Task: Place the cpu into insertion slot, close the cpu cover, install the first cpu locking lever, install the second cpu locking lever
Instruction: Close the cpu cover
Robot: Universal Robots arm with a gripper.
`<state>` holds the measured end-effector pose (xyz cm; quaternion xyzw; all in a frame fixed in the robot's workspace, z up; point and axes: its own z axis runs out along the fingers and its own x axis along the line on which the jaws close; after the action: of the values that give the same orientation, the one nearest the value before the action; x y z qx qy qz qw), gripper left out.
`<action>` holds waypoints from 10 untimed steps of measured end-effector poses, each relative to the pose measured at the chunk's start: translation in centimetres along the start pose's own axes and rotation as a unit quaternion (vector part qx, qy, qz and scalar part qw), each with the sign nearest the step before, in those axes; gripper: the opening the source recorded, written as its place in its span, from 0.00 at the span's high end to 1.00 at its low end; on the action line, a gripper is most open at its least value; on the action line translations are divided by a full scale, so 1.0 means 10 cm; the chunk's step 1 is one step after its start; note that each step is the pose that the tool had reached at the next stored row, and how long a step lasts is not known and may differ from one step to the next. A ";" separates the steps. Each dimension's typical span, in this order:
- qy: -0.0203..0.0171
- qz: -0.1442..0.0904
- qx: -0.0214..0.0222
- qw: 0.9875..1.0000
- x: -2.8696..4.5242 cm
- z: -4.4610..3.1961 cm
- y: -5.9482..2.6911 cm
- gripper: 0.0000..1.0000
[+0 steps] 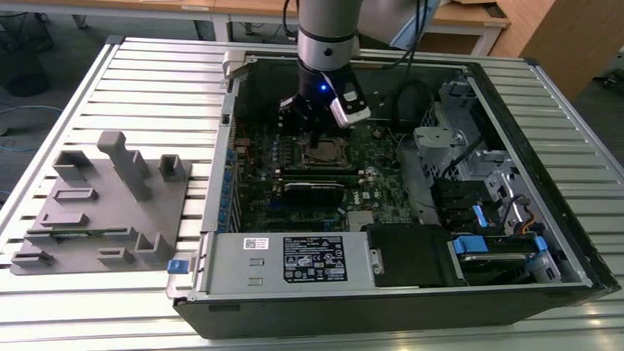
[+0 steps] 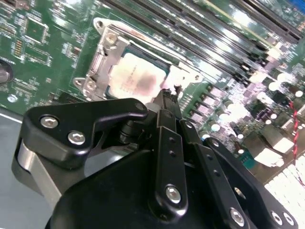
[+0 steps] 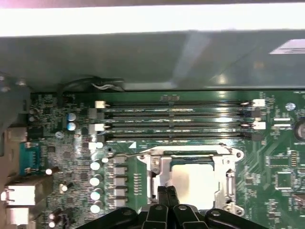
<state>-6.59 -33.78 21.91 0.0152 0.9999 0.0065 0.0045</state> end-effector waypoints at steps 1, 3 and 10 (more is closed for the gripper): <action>0.000 0.000 0.000 1.000 -0.031 0.000 0.001 0.89; 0.000 0.000 0.000 1.000 -0.102 0.001 0.003 0.89; 0.000 0.000 0.000 1.000 -0.239 0.003 0.007 0.89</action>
<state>-4.21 -33.79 21.90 0.0151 0.9999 0.0065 0.0045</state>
